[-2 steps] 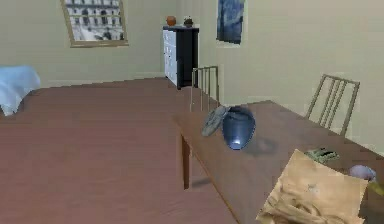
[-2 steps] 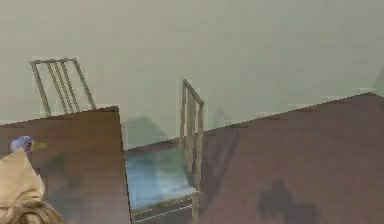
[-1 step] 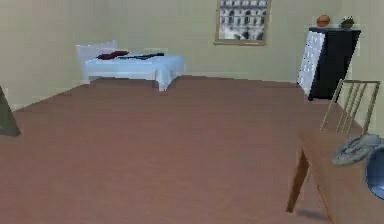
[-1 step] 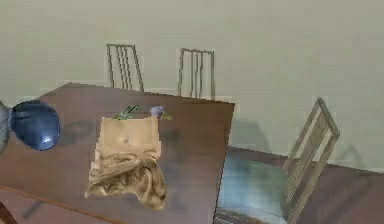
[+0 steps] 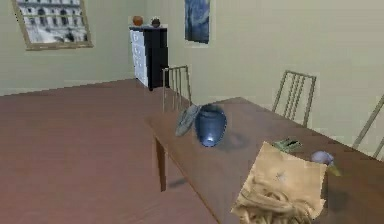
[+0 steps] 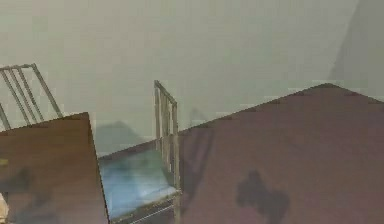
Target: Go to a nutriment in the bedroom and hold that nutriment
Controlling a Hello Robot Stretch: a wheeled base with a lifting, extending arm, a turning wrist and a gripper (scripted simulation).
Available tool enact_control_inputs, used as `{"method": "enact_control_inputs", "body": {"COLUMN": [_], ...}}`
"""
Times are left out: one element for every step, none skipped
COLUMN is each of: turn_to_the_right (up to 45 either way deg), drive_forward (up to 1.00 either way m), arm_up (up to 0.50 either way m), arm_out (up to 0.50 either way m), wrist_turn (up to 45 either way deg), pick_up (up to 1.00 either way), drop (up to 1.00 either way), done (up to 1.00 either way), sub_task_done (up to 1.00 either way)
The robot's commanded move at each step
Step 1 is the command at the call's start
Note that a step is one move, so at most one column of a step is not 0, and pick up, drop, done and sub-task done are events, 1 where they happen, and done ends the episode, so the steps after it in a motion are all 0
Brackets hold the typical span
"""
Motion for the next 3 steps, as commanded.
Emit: {"method": "enact_control_inputs", "body": {"turn_to_the_right": [45.0, 45.0, 18.0], "drive_forward": [0.00, 0.00, 0.00], "arm_up": [0.00, 0.00, 0.00], "arm_out": [0.00, 0.00, 0.00], "wrist_turn": [0.0, 0.0, 0.0], "pick_up": [0.00, 0.00, 0.00], "drop": [0.00, 0.00, 0.00], "done": [0.00, 0.00, 0.00], "sub_task_done": [0.00, 0.00, 0.00]}}
